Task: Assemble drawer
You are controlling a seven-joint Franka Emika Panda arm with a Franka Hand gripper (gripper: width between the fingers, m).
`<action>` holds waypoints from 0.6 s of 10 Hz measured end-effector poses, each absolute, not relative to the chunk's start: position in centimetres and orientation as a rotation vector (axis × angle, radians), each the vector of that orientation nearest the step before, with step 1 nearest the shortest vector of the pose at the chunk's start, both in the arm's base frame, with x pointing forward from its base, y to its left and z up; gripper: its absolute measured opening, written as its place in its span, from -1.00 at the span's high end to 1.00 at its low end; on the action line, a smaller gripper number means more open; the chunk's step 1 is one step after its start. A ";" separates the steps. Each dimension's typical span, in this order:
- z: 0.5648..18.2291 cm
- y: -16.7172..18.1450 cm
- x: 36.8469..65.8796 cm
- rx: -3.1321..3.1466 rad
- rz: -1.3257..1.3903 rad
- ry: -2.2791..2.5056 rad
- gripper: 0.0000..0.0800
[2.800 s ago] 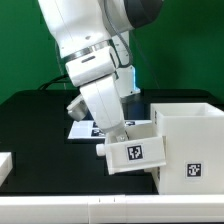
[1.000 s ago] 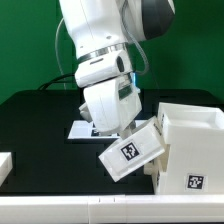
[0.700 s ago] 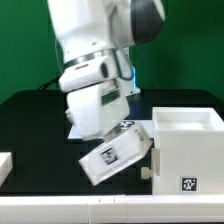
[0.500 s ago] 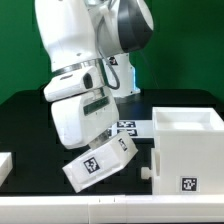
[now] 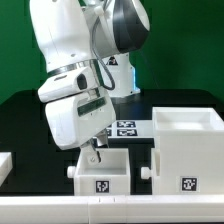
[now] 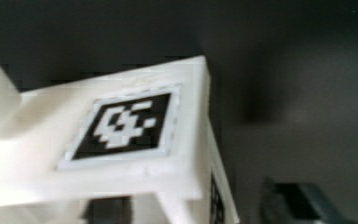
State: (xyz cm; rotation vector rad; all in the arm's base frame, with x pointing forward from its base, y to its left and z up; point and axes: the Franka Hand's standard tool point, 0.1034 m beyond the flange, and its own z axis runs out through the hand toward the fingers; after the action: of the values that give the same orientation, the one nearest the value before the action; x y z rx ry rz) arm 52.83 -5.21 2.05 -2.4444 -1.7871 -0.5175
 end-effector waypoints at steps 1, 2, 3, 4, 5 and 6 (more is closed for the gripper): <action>2.0 -5.2 52.8 -2.445 -0.517 -1.787 -0.07; 2.0 -5.2 52.8 -2.445 -0.517 -1.787 -0.47; 2.0 -5.2 52.8 -2.443 -0.517 -1.789 -0.58; 2.2 -5.1 53.2 -2.424 -0.521 -1.827 -0.58; 2.5 -4.7 53.8 -2.401 -0.540 -1.890 -0.62; 2.7 -4.4 54.1 -2.396 -0.557 -1.916 -0.62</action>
Offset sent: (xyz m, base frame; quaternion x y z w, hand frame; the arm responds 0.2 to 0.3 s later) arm 0.0091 -0.0043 0.0022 0.0049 -0.0266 -0.0549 0.9981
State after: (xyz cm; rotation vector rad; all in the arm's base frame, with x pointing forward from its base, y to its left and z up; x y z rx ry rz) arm 54.06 -4.44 2.73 -2.3960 -1.9157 -0.5566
